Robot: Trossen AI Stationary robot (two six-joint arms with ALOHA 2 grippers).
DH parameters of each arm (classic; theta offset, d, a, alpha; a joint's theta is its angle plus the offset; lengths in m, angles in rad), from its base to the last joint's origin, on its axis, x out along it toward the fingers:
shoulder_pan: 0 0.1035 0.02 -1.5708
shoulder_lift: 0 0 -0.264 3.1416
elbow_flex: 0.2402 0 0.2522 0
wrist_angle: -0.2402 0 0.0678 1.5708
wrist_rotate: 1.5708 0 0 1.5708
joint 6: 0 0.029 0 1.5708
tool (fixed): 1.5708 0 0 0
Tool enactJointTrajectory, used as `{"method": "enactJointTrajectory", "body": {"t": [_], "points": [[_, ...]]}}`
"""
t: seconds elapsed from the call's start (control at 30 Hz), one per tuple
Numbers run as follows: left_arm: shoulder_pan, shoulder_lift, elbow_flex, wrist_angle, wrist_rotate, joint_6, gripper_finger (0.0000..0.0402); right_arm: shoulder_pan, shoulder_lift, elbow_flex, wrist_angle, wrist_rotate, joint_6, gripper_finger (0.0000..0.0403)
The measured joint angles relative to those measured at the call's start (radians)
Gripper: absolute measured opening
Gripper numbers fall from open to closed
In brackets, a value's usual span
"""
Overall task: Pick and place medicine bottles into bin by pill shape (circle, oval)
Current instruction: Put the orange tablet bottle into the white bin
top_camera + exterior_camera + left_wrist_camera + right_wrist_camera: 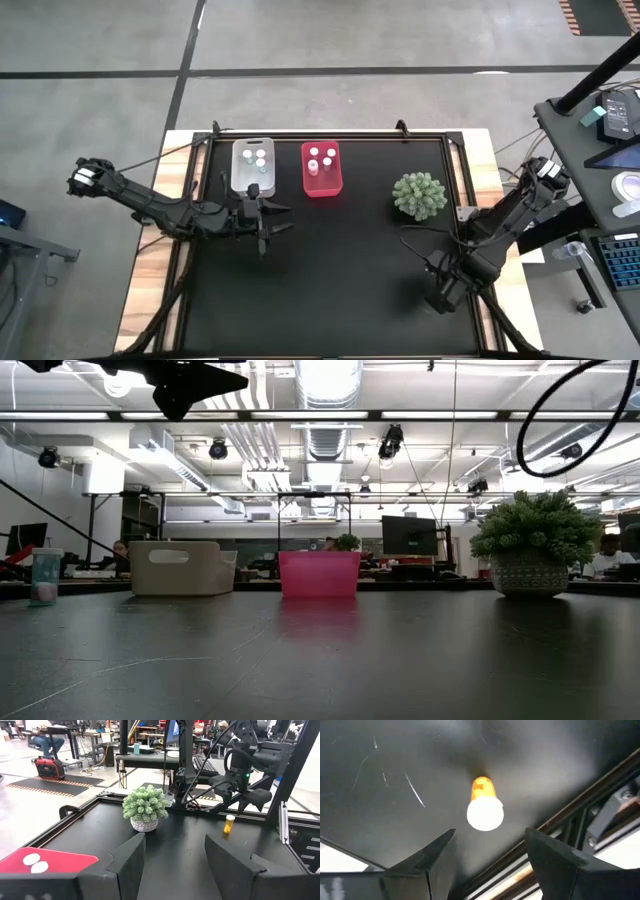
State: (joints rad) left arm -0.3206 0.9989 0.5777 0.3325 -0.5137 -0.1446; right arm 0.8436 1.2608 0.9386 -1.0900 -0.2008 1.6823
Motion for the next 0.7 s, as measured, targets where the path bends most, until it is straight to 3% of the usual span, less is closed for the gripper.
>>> {"method": "enactJointTrajectory", "body": {"t": [0.53,0.7], "points": [[0.000,0.000,0.000,0.000,-0.004,0.004,0.0191,0.007,0.003,-0.137,0.200,0.028,0.057,0.0223],[0.000,0.000,0.000,-0.001,-0.013,0.004,0.0191,0.007,0.003,-0.141,0.202,0.029,0.075,0.0189]]}}
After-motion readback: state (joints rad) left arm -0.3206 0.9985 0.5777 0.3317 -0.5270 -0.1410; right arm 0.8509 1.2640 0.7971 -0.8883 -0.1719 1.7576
